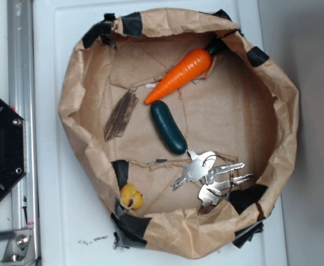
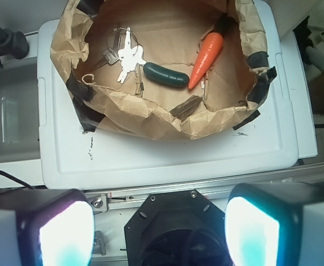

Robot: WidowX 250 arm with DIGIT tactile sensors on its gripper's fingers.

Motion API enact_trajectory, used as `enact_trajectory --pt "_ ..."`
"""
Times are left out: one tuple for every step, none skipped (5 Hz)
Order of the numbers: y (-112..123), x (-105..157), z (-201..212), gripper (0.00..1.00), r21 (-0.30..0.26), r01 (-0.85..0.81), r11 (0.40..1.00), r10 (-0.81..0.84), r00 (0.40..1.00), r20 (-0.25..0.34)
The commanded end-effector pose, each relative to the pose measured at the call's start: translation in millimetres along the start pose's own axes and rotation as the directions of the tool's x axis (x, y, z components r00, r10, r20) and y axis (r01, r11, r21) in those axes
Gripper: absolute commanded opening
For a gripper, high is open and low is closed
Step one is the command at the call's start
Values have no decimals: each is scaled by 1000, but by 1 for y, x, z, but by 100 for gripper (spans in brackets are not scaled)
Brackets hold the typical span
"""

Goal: Grab the carrot.

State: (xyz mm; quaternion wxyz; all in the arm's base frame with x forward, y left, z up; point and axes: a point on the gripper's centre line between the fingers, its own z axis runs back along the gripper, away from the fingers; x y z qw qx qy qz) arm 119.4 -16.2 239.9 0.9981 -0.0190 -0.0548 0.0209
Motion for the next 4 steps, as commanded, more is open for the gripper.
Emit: enact_trajectory --pt "7 90 -62 100 3 -147 989 144 976 163" --pt "31 115 -110 100 90 -250 964 237 963 131" --pt "49 134 -143 100 56 -272 961 265 958 111" --pt "49 134 -143 100 56 -272 961 265 958 111"
